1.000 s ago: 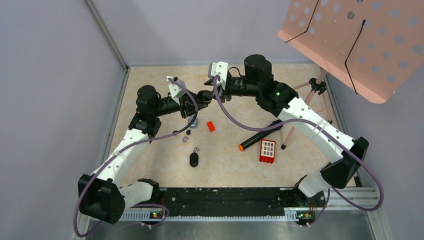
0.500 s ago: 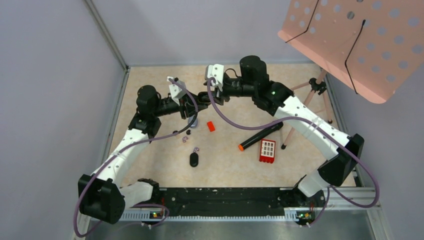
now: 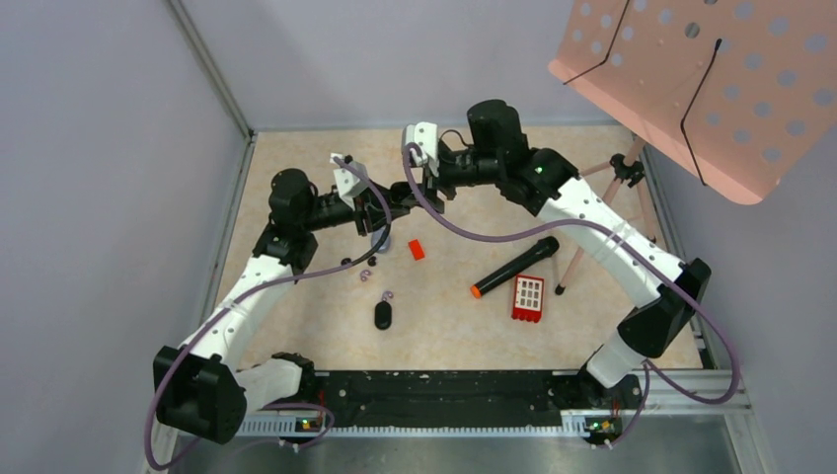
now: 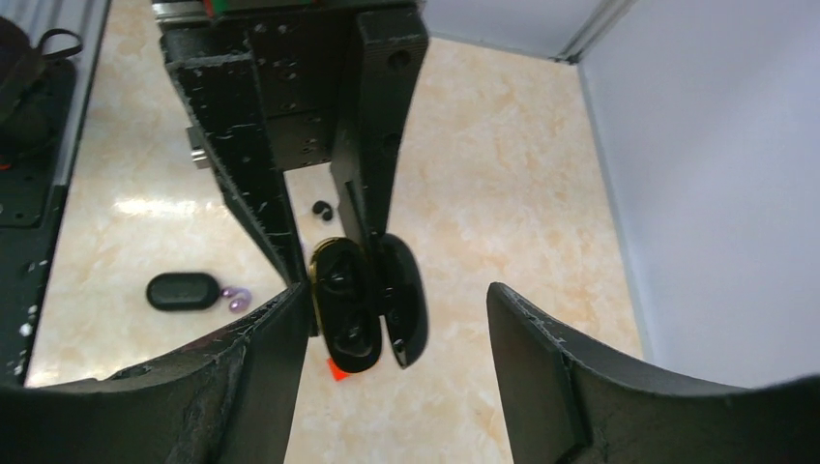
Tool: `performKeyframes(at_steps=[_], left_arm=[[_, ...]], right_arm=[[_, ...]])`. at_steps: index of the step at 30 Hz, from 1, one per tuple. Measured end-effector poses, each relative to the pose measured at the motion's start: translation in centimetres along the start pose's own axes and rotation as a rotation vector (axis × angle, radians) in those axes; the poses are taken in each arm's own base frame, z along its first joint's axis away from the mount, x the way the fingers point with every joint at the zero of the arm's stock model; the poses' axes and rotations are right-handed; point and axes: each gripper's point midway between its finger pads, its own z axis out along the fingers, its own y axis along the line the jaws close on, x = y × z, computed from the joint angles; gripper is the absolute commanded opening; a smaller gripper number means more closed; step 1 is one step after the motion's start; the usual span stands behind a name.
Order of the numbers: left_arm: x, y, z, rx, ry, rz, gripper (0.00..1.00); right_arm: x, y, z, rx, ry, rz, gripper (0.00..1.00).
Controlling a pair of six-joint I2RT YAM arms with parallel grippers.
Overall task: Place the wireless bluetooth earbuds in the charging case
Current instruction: Close the charging case.
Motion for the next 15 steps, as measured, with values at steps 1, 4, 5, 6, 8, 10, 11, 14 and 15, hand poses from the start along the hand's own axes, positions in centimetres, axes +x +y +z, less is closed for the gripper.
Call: performKeyframes(at_steps=[1, 4, 5, 6, 8, 10, 11, 14, 15], left_arm=[[0.0, 0.1, 0.0, -0.003, 0.001, 0.007, 0.0], [0.1, 0.3, 0.0, -0.014, 0.005, 0.02, 0.0], [0.2, 0.4, 0.0, -0.02, 0.007, 0.022, 0.0], [0.2, 0.5, 0.0, -0.024, 0.009, 0.023, 0.0], [0.3, 0.7, -0.1, -0.034, 0.012, 0.024, 0.0], [0.5, 0.9, -0.1, -0.047, 0.017, 0.012, 0.0], [0.6, 0.9, -0.1, -0.057, 0.022, -0.006, 0.0], [0.7, 1.3, -0.1, -0.083, 0.025, -0.045, 0.0], [0.8, 1.4, -0.1, -0.093, 0.026, -0.062, 0.0]], right_arm=[[0.2, 0.3, 0.0, -0.018, 0.009, 0.01, 0.67], [1.2, 1.4, 0.3, -0.082, 0.044, 0.048, 0.66], [1.6, 1.6, 0.4, -0.102, 0.056, 0.062, 0.65], [1.7, 1.7, 0.5, -0.116, 0.063, 0.069, 0.64], [2.1, 1.9, 0.8, -0.139, 0.076, 0.085, 0.63], [2.6, 2.0, 0.9, -0.155, 0.091, 0.095, 0.62], [2.7, 2.0, 0.9, -0.158, 0.094, 0.093, 0.62], [2.7, 2.0, 0.8, -0.164, 0.093, 0.08, 0.6], [2.7, 1.9, 0.7, -0.163, 0.093, 0.077, 0.6]])
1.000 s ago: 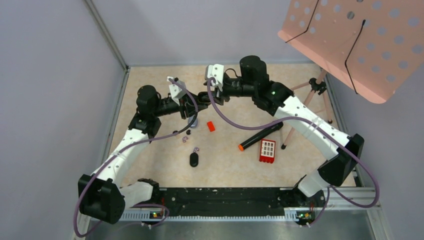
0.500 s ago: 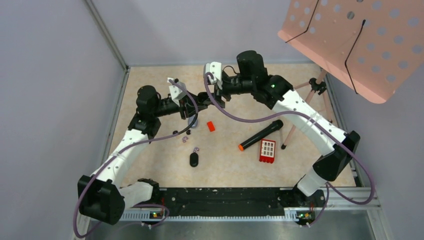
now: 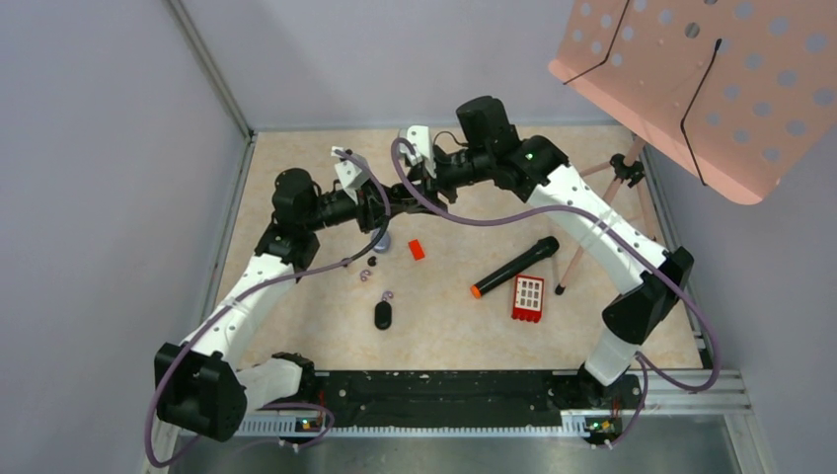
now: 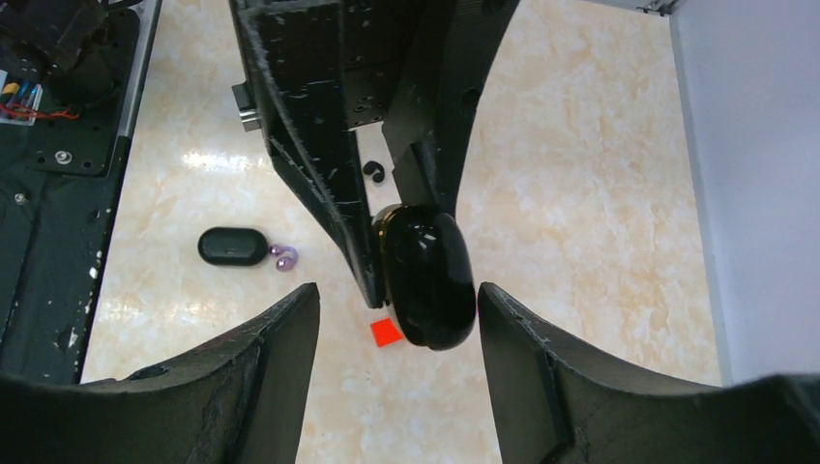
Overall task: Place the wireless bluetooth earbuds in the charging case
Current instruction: Close the charging case, then place the charging case at the center of the board.
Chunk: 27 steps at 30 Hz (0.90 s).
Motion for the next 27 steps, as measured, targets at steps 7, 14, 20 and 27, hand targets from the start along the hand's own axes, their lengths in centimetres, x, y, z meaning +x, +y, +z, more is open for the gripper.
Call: performKeyframes(at_steps=[7, 14, 20, 27], left_arm=[[1.2, 1.2, 0.4, -0.062, 0.015, -0.109, 0.0], [4.8, 1.2, 1.0, -0.058, 0.076, -0.269, 0.0], [12.8, 0.7, 3.8, -0.051, 0.258, -0.568, 0.0], [20.2, -1.5, 8.6, -0.026, 0.484, -0.784, 0.0]], right_arm=[[1.3, -0.3, -1.0, 0.075, 0.046, -0.003, 0.63], [5.3, -2.6, -4.7, 0.277, 0.102, 0.093, 0.64], [12.5, -2.8, -7.8, 0.432, 0.173, 0.356, 0.65], [15.0, -2.2, -7.8, 0.479, 0.206, 0.473, 0.66]])
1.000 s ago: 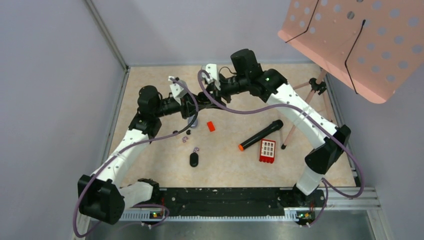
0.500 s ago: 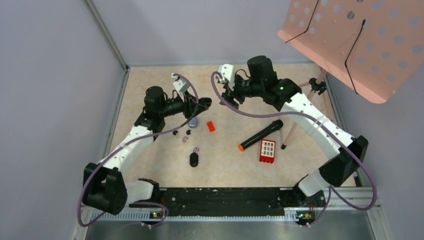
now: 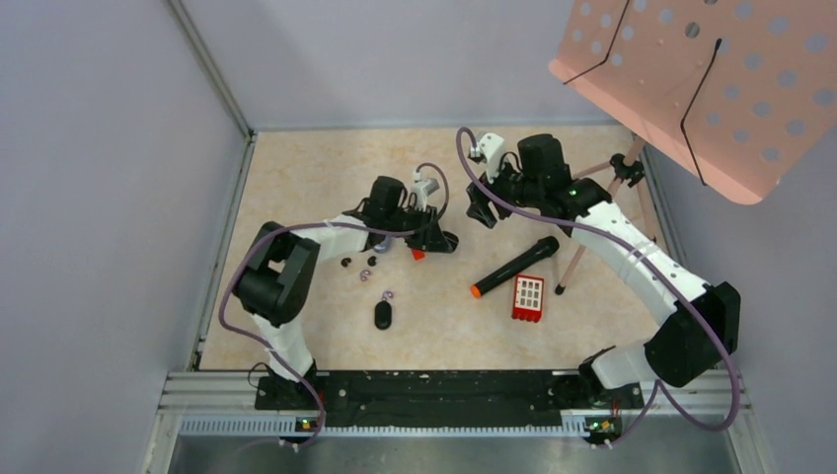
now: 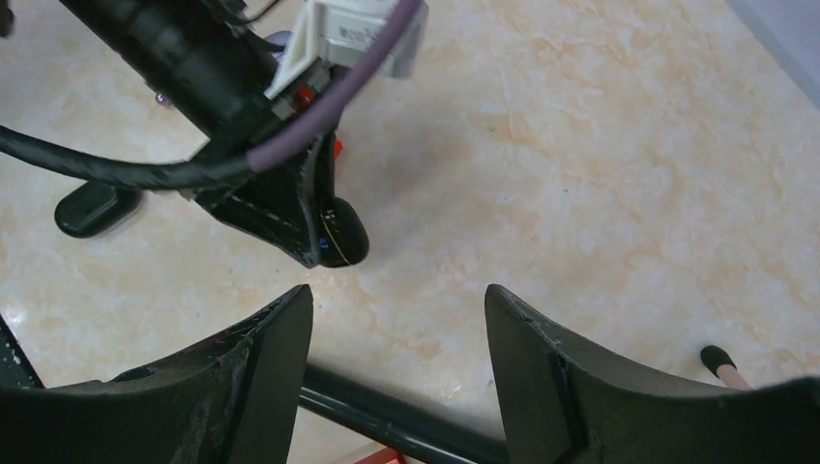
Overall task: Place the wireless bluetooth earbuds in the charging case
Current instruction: Place the charging case at the center of the board.
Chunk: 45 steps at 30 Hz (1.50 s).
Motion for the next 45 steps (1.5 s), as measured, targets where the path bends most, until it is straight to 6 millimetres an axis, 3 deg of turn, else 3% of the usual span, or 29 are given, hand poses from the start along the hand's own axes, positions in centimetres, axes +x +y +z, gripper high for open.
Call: performKeyframes(at_steps=[5, 9, 16, 18, 24, 30, 35, 40, 43, 45], left_arm=[[1.5, 1.6, 3.4, -0.034, 0.061, -0.077, 0.0], [3.0, 3.5, 4.6, -0.089, 0.095, -0.12, 0.02], [1.9, 3.7, 5.6, -0.111, 0.08, -0.096, 0.44], [1.8, 3.8, 5.6, -0.116, 0.079, -0.091, 0.6], [0.6, 3.6, 4.6, -0.178, 0.052, -0.035, 0.67], [-2.0, 2.8, 1.2, -0.271, 0.001, 0.032, 0.68], [-6.5, 2.4, -3.8, -0.364, -0.072, 0.064, 0.67], [-9.3, 5.1, -10.6, -0.522, -0.182, 0.006, 0.65], [-9.0, 7.8, -13.5, -0.615, -0.208, -0.088, 0.65], [-8.0, 9.2, -14.1, -0.653, -0.198, -0.152, 0.63]], right_arm=[[-0.4, -0.1, -0.6, 0.019, -0.018, 0.013, 0.66], [-0.8, -0.3, -1.1, 0.031, -0.033, 0.011, 0.66], [-0.8, -0.5, -1.2, 0.039, -0.034, 0.01, 0.66], [-0.7, -0.5, -1.1, 0.038, -0.031, 0.011, 0.66], [0.4, -0.7, 0.2, 0.027, 0.008, 0.025, 0.66], [0.6, -1.3, 1.6, 0.022, 0.032, 0.03, 0.66], [-0.3, -1.3, 2.0, 0.0, 0.01, 0.008, 0.63], [0.0, -0.9, 4.2, -0.056, 0.006, 0.034, 0.61], [0.7, -0.6, 6.2, -0.092, 0.019, 0.054, 0.58], [1.3, -0.3, 7.4, -0.117, 0.037, 0.052, 0.57]])
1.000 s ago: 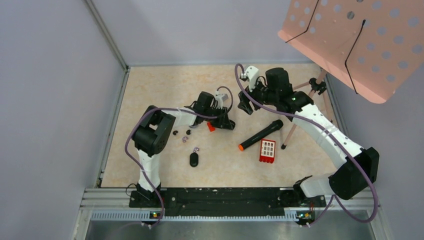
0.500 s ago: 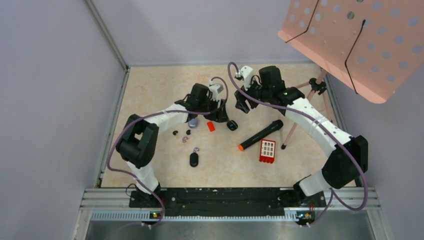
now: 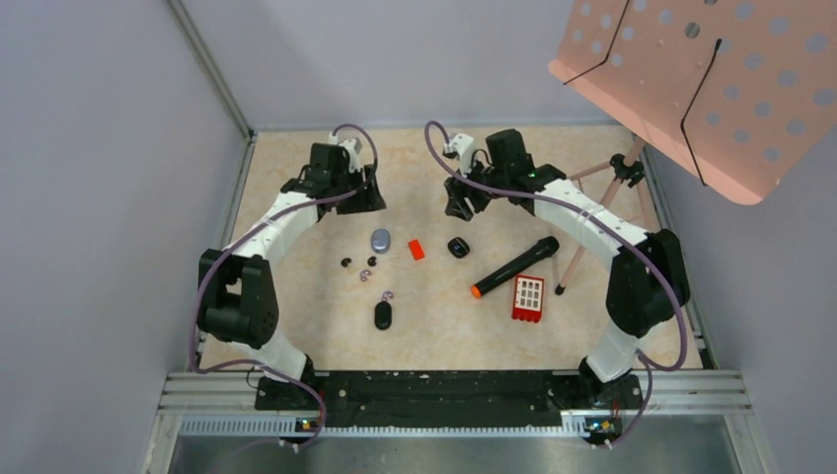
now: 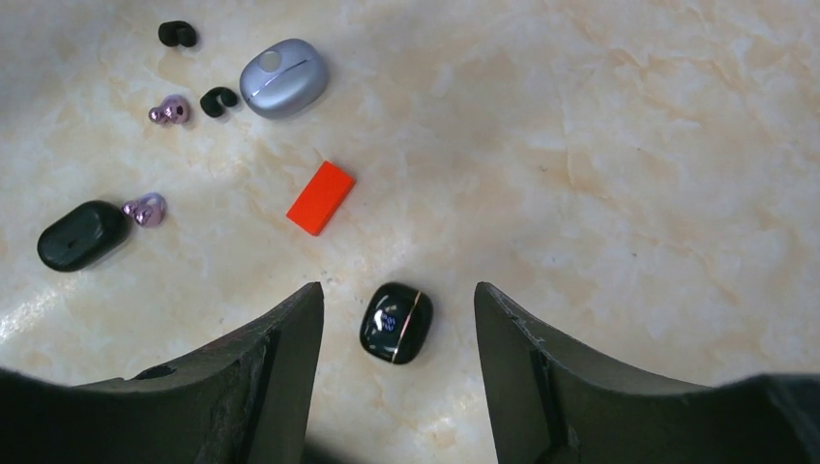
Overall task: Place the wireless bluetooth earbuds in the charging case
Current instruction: Place the charging case at the center of the board, then pick up the charging case at the center of the board.
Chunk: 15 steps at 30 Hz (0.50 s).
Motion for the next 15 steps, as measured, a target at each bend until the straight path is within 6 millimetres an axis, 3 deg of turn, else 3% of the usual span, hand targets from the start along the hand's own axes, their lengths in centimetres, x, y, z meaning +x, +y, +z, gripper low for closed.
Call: performKeyframes(at_steps=[6, 10, 15], left_arm=[[4.3, 3.1, 2.1, -0.096, 0.13, -0.111, 0.61], [6.5, 3.9, 3.5, -0.114, 0.195, -0.16, 0.62], [8.4, 4.3, 3.6, -0.131, 0.238, -0.2, 0.64]], right_arm=[[-0.9, -0.1, 3.5, -0.035, 0.008, 0.046, 0.56], [-1.1, 0.2, 3.9, -0.045, 0.004, 0.113, 0.56], [-1.2, 0.6, 3.9, -0.055, 0.001, 0.157, 0.56]])
